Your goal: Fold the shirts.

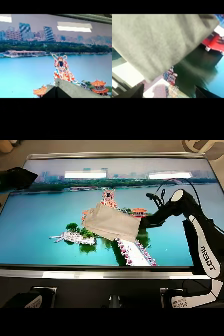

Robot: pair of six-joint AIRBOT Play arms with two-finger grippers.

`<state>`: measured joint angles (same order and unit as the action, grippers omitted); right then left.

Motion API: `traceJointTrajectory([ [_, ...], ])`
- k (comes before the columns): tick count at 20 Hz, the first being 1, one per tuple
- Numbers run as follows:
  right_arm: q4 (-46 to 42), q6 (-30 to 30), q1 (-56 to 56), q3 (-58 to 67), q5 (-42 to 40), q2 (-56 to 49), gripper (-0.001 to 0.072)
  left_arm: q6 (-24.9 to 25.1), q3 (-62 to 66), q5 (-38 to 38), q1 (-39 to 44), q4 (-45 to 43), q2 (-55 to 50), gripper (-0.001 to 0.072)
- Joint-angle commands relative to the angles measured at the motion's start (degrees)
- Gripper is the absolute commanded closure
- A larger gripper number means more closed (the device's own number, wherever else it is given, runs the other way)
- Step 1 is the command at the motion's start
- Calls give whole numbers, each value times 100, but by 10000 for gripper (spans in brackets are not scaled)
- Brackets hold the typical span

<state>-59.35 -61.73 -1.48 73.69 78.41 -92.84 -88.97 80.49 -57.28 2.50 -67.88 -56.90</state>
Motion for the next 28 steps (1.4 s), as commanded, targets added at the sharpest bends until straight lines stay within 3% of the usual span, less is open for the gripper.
traceJointTrajectory([
  [1,1023,92,-81,-1008,-1108,63,25,-4,-98,-17,87,26,17,683],
  [5,1882,116,-452,-1246,-1976,-199,51,-2,-98,-26,181,35,17,683],
  [6,2140,210,-448,-1241,-2026,-195,106,-2,-98,-24,190,35,17,683],
  [7,2446,520,-415,-1217,-2052,-153,483,-2,-98,-17,188,33,17,683],
  [8,2702,793,-345,-1172,-2046,-70,671,0,-98,-2,188,31,15,683],
  [10,2798,1246,-48,-911,-1838,201,684,2,-98,35,188,31,15,683],
  [12,2601,1290,525,-450,-1497,566,683,4,-98,31,188,31,15,683],
  [16,1287,682,2107,352,-457,1141,683,68,-98,31,188,28,15,682],
  [22,1233,302,4437,732,-166,1958,683,70,-98,28,188,31,15,683],
  [28,1207,87,5711,796,407,2041,683,74,-98,24,310,33,31,683],
])
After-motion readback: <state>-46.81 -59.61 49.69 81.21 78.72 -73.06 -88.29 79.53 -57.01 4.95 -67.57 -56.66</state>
